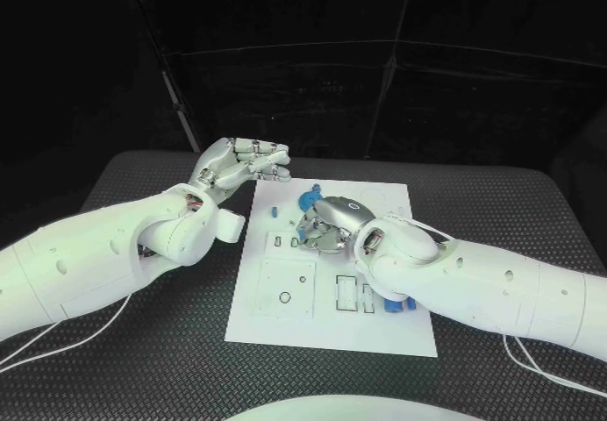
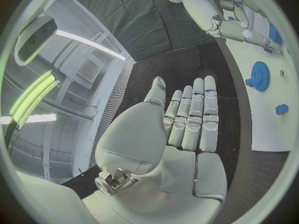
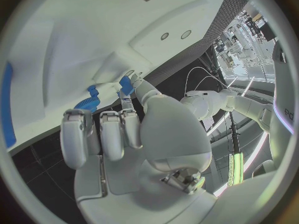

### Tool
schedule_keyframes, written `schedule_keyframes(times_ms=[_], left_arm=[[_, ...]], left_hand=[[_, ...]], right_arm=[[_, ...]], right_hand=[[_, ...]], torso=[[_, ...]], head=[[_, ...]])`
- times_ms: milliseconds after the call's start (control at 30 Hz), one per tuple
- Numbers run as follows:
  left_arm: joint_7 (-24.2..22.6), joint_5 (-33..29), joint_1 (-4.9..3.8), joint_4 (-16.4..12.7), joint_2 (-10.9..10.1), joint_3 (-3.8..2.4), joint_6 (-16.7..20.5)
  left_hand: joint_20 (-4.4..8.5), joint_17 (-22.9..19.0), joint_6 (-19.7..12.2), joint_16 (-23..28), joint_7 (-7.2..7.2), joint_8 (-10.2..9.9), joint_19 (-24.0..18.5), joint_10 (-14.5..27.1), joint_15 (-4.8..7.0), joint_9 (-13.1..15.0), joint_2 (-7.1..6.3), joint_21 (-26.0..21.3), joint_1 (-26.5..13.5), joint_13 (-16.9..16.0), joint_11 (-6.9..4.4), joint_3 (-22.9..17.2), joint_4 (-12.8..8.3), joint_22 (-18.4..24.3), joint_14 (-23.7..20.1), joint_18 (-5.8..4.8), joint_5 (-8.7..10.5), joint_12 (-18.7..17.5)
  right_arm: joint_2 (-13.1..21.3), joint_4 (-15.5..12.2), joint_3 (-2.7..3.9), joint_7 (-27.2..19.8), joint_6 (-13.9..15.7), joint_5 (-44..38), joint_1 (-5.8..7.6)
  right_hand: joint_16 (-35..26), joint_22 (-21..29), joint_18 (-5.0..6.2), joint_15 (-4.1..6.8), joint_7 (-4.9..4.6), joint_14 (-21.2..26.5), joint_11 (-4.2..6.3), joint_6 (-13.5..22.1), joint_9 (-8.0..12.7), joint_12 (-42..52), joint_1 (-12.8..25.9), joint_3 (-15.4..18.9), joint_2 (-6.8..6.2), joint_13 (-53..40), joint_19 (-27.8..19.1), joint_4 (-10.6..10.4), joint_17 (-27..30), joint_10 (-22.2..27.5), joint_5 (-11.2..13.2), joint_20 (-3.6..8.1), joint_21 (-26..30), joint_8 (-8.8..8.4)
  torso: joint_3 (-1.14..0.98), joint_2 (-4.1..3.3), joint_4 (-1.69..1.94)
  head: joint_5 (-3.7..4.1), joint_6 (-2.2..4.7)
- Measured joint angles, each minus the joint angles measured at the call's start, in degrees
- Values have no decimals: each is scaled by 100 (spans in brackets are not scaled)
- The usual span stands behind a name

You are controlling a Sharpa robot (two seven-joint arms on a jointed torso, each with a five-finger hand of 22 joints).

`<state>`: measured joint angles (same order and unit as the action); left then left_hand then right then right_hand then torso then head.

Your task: Assemble the parts on the task board

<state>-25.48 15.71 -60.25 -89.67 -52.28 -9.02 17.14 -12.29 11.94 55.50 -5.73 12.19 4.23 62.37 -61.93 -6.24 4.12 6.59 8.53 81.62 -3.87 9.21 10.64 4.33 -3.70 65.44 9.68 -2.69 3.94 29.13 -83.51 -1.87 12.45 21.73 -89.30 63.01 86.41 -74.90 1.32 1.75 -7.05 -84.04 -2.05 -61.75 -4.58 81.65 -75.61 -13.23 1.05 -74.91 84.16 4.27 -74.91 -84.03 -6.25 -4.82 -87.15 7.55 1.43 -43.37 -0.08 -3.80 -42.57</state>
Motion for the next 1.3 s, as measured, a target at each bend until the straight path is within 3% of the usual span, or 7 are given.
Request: schedule_keyframes(times_ms=[833,1300], left_arm=[[0,-7,-1,5,11,0,0],[0,-9,-1,14,17,0,-1]], left_hand=[[0,1,21,0,21,0,0,0,0,0,0,0,0,0,0,0,0,0,0,0,0,0],[-20,1,21,0,21,0,-19,0,0,0,0,0,0,0,0,0,0,0,0,0,0,0]], right_arm=[[-73,44,2,-21,-112,-103,-82],[-12,44,7,-24,-113,-158,-86]], right_hand=[[0,0,-1,0,3,0,0,3,-8,0,63,2,-36,0,0,-1,1,0,-1,0,0,6],[0,0,0,0,13,0,0,12,-117,-25,154,9,-51,0,0,-7,1,0,5,0,0,-30]], torso=[[-2,1,8],[-2,1,2]], head=[[-20,-36],[-18,-77]])
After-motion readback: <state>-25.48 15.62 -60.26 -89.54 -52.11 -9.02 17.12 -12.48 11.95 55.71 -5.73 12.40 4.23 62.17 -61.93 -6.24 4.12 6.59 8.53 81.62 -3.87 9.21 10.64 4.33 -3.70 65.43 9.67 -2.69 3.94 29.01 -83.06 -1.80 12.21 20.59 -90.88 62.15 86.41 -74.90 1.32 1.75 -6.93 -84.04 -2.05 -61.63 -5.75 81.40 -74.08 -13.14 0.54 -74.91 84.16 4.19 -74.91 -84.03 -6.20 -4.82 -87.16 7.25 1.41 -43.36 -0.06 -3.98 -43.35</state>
